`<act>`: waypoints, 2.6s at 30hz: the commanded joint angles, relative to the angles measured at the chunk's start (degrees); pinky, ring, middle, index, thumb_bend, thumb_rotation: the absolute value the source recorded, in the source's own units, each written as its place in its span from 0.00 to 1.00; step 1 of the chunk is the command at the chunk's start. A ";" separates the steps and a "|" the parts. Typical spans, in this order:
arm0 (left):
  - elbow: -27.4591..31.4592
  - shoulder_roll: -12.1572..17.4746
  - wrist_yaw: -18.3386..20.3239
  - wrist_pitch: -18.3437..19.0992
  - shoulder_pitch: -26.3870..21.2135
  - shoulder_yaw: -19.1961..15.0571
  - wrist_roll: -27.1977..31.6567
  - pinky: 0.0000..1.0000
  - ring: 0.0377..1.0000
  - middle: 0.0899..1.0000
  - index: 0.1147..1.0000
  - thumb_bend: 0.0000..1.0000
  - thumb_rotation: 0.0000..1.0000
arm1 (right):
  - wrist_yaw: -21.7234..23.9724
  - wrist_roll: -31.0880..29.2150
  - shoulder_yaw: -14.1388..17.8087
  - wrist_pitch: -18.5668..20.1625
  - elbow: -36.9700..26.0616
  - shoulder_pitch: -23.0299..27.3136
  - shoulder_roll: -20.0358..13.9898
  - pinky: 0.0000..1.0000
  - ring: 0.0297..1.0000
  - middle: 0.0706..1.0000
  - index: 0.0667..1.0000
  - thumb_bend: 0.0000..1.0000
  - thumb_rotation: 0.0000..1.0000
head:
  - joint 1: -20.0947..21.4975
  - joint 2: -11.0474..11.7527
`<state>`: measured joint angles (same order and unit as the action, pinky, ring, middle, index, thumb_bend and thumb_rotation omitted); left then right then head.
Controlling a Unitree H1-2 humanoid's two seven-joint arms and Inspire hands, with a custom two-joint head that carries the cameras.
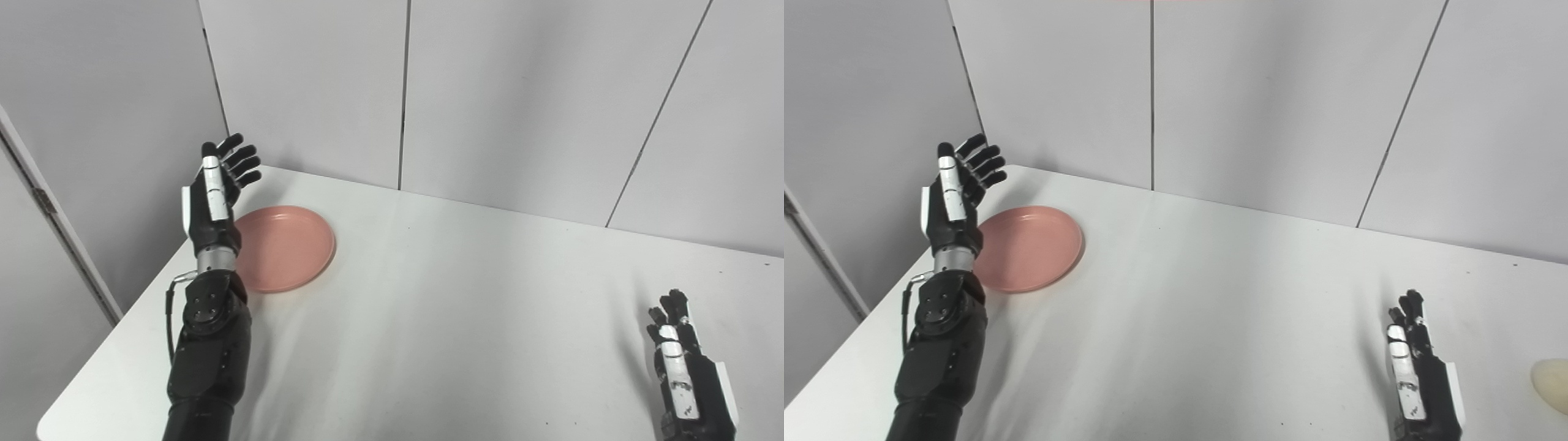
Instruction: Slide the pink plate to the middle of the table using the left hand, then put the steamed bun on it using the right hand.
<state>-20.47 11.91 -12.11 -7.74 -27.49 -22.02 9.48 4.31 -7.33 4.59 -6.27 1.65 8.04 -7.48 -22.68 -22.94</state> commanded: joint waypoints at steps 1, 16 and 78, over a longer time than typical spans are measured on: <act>-0.14 2.97 -0.80 -2.52 -2.97 -0.50 -0.97 0.68 0.68 0.66 0.64 0.73 1.00 | 0.17 0.10 0.02 -0.81 -1.11 0.47 -0.03 1.00 0.99 1.00 1.00 0.22 0.84 | 0.06 -0.08; -9.13 5.56 -1.97 -3.72 -3.58 -1.81 0.10 0.84 0.76 0.71 0.69 0.72 1.00 | 0.17 -0.09 0.04 -0.47 -2.12 0.24 0.14 1.00 1.00 1.00 1.00 0.19 0.85 | -0.38 -0.34; -13.97 -6.14 22.06 4.14 -3.63 6.95 13.34 0.77 0.78 0.75 0.74 0.74 0.97 | -0.95 1.38 0.16 1.93 -4.41 0.55 0.62 1.00 0.98 0.99 1.00 0.19 0.87 | 0.24 -1.75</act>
<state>-35.22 6.64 10.31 -4.99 -31.01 -16.14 24.17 3.61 -6.13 4.57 -2.87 -1.24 7.16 -6.80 -22.68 -24.61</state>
